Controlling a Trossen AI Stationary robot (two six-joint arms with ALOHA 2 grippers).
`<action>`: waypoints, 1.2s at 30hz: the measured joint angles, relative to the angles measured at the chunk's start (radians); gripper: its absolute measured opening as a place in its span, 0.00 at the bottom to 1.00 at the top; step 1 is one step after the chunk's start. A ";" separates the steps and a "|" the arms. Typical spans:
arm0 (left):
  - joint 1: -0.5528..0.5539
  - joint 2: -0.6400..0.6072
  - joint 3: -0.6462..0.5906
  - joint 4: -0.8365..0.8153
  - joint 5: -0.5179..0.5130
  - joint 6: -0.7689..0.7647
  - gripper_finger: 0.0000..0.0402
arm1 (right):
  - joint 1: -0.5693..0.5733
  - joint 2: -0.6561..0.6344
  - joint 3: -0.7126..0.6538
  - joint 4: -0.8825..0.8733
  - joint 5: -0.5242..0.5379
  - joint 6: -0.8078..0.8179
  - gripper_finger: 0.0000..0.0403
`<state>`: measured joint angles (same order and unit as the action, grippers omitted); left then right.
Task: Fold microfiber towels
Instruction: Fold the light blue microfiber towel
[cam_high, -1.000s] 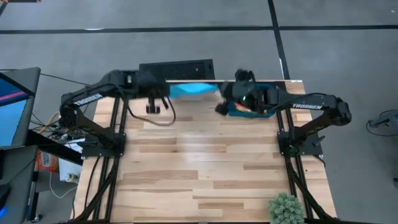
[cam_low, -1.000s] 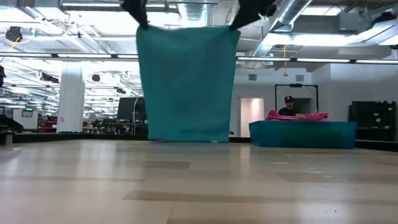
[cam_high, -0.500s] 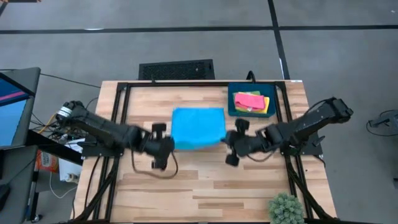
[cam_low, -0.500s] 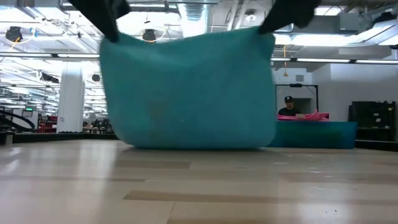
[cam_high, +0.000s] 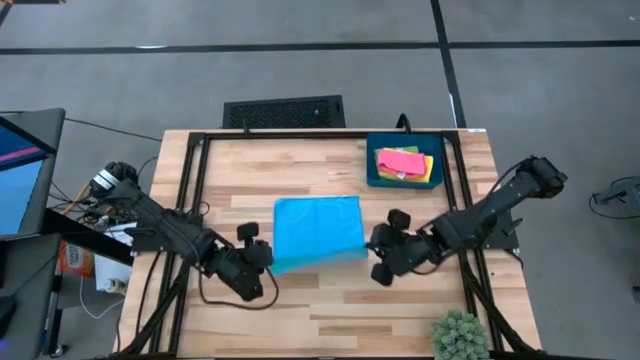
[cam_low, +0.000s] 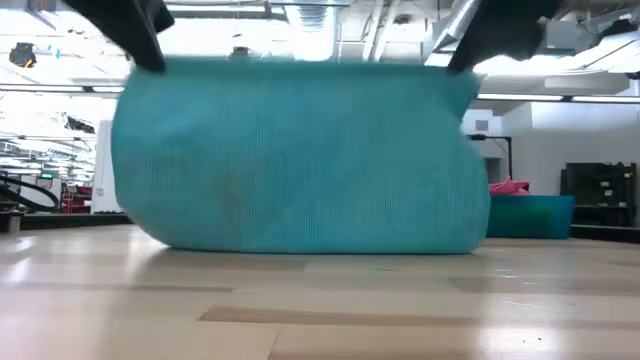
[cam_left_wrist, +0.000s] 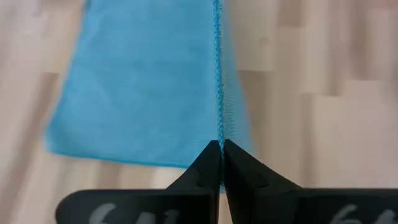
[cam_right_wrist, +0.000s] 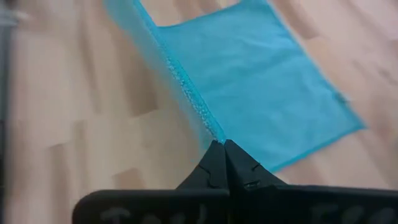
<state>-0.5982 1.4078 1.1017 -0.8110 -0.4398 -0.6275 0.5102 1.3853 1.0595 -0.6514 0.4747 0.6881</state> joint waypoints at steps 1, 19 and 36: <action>0.019 0.000 -0.014 -0.001 -0.009 0.018 0.00 | -0.025 0.008 0.000 -0.005 -0.001 -0.015 0.00; 0.380 0.000 -0.136 0.018 0.008 0.366 0.00 | -0.373 0.243 -0.002 0.002 -0.136 -0.329 0.00; 0.531 0.001 -0.141 0.131 0.109 0.515 0.00 | -0.467 0.258 -0.002 -0.004 -0.225 -0.429 0.00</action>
<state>-0.0677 1.4086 0.9611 -0.6803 -0.3312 -0.1123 0.0433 1.6436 1.0575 -0.6554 0.2501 0.2593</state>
